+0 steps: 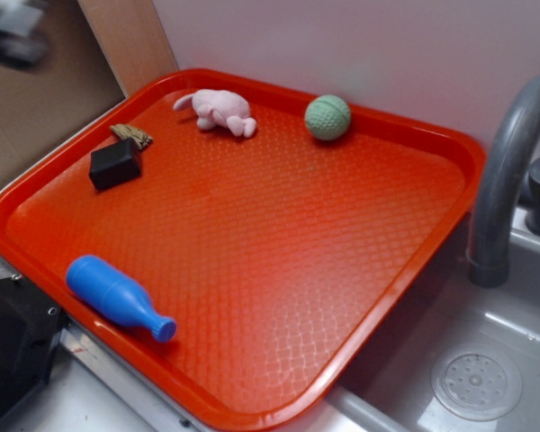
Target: Grab the green ball.
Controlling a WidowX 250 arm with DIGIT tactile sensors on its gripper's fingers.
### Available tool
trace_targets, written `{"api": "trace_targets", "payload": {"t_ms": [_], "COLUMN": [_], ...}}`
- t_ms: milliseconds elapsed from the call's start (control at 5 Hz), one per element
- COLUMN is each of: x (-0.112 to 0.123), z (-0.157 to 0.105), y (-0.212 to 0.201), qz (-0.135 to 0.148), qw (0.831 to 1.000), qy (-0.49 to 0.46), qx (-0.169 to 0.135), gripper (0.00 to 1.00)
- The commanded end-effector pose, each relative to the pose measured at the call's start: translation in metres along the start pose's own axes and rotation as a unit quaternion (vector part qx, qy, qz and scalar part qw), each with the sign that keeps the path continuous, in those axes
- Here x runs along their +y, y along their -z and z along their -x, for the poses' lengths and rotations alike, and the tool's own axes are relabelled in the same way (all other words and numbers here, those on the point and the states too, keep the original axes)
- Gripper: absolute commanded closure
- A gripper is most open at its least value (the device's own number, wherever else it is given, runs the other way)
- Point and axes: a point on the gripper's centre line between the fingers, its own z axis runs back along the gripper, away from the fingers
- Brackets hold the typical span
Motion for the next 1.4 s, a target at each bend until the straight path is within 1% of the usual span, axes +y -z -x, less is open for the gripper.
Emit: {"api": "trace_targets", "payload": {"t_ms": [0,200,400,600,800,1000,1200], "x": [-0.071,-0.074,-0.059,-0.034,-0.019,-0.021,-0.024], "z": [-0.08,-0.125,-0.164,-0.175,-0.177,-0.178,-0.182], "y": [0.084,0.114,0.131,0.126,0.122,0.132,0.15], "qz": [0.028,0.028,0.009,0.025,0.044,0.038,0.027], "qw": [0.984,0.986,0.99,0.992,0.993,0.995,0.996], "qy": [0.097,0.093,0.074,0.048,0.036,0.039,0.04], "qx": [-0.149,-0.133,-0.12,-0.116,-0.105,-0.088,-0.081], "gripper": [0.0,0.0,0.0,0.0,0.0,0.0,0.0]}}
